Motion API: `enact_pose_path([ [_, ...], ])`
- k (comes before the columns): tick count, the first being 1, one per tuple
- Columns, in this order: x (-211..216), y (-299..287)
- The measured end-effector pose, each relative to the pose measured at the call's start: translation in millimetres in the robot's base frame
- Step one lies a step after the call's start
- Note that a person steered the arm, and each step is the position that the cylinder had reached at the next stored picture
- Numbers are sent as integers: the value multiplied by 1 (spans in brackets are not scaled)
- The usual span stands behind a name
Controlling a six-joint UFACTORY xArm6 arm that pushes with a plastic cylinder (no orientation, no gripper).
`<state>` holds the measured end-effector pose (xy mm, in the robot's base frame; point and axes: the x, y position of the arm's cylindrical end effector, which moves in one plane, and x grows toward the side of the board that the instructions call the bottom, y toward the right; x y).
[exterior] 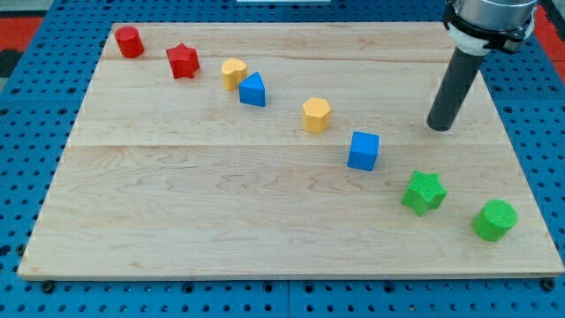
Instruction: Move the green starblue cube above the green circle
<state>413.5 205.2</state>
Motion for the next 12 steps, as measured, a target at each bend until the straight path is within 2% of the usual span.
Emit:
enact_pose_path([
  [2, 5, -23],
  [4, 28, -31],
  [5, 57, -75],
  [6, 66, -127],
  [7, 100, -138],
  [8, 115, -98],
  [10, 115, -32],
  [11, 114, -17],
  [12, 143, -86],
])
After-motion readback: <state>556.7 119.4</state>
